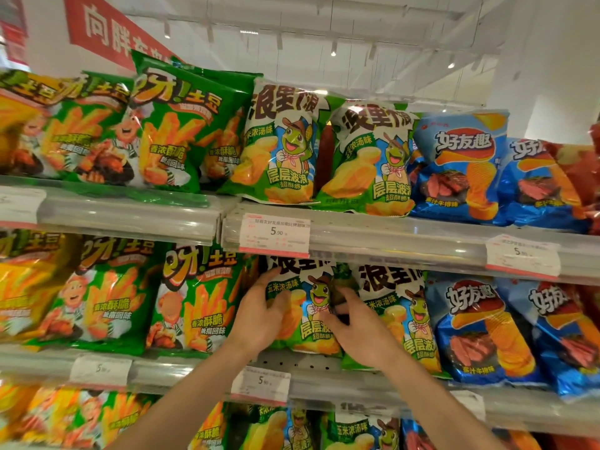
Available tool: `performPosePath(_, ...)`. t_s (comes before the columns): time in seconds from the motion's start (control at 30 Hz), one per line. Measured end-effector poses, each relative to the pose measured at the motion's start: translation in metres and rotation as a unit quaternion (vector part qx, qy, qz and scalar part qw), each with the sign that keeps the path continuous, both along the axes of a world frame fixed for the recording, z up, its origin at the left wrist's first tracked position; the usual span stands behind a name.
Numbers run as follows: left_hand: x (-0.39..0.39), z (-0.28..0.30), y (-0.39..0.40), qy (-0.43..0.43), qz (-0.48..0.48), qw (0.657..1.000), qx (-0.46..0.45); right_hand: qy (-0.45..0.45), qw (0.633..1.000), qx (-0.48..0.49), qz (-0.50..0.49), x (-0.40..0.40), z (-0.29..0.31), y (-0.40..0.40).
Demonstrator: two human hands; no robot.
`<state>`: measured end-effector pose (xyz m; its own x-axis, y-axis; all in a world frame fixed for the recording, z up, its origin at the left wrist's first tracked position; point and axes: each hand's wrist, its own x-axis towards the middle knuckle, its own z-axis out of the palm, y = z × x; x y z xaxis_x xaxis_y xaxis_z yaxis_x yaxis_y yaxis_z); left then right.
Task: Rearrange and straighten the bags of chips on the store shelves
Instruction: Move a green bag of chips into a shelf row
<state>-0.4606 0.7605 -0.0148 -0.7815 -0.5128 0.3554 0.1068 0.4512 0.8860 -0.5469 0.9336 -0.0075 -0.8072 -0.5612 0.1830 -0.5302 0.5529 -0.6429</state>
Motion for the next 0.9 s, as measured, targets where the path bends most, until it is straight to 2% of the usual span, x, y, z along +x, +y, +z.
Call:
performPosePath(0.2, 0.004, 0.009, -0.008, -0.029, -0.047, 0.998, -0.011, -0.02, 0.999, -0.032, -0.002, -0.004, 0.001, -0.002)
performPosePath(0.5, 0.025, 0.019, -0.009, -0.013, -0.066, 0.995, -0.079, -0.101, 0.991, -0.082, 0.021, -0.002, 0.013, 0.002)
performPosePath(0.67, 0.036, 0.017, -0.012, -0.02, -0.086, 0.995, -0.052, -0.08, 0.992, -0.077, 0.055, 0.005, 0.014, 0.007)
performPosePath(0.83, 0.047, 0.007, -0.013, -0.027, -0.136, 0.99, 0.029, -0.104, 0.986, -0.107, 0.08, 0.014, 0.015, 0.014)
performPosePath(0.9, 0.05, 0.005, -0.011, -0.025, -0.155, 0.987, 0.036, -0.108, 0.983, -0.111, 0.103, 0.018, 0.015, 0.017)
